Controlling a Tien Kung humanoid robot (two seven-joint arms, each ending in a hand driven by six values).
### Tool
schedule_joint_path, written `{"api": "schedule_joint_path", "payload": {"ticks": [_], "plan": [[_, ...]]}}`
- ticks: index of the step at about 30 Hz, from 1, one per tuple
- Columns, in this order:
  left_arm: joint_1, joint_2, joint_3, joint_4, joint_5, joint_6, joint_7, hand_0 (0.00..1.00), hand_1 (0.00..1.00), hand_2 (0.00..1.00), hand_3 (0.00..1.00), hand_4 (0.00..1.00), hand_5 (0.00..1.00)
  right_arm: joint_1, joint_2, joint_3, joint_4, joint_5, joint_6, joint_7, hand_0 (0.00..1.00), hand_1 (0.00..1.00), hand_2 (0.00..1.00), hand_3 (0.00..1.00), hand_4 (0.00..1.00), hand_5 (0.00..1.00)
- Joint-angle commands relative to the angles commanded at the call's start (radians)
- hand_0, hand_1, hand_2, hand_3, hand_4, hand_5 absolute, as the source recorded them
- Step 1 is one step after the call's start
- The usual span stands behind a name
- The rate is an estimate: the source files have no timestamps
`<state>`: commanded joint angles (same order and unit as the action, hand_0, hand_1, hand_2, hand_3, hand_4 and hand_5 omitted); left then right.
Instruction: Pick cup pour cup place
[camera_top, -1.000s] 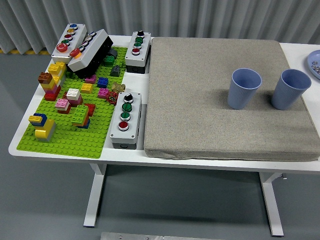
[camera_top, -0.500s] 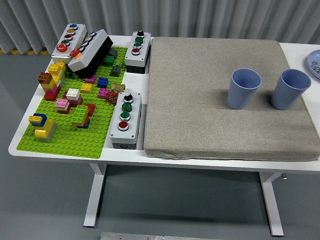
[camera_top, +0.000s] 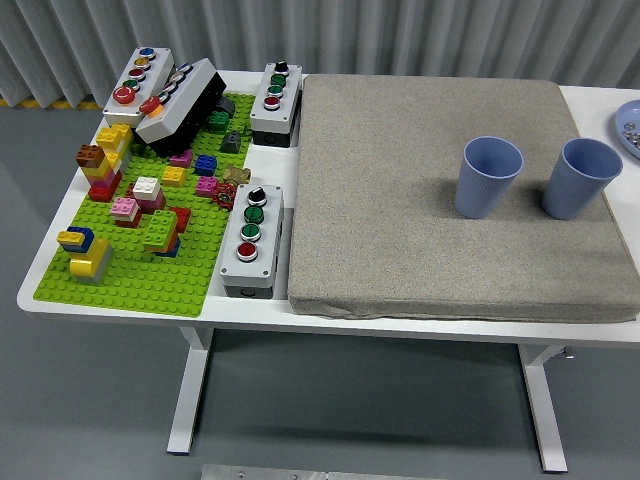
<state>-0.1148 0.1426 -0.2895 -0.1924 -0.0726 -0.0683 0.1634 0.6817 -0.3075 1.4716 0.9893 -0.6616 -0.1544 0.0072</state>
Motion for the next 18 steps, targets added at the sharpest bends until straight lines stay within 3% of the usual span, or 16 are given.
{"api": "schedule_joint_path", "payload": {"ticks": [16, 18], "plan": [[0.003, -0.005, 0.016, 0.003, -0.061, 0.007, -0.013, 0.894, 0.872, 0.928, 0.800, 0.641, 0.889, -0.001, 0.000, 0.003, 0.014, -0.021, 0.003, -0.001, 0.917, 0.839, 0.899, 0.900, 0.884, 0.998], [0.003, -0.005, 0.018, 0.004, -0.067, 0.008, -0.013, 0.885, 0.874, 0.952, 0.802, 0.642, 0.890, 0.002, 0.001, 0.001, 0.016, -0.025, 0.006, -0.002, 0.920, 0.840, 0.899, 0.901, 0.882, 0.949]]}}
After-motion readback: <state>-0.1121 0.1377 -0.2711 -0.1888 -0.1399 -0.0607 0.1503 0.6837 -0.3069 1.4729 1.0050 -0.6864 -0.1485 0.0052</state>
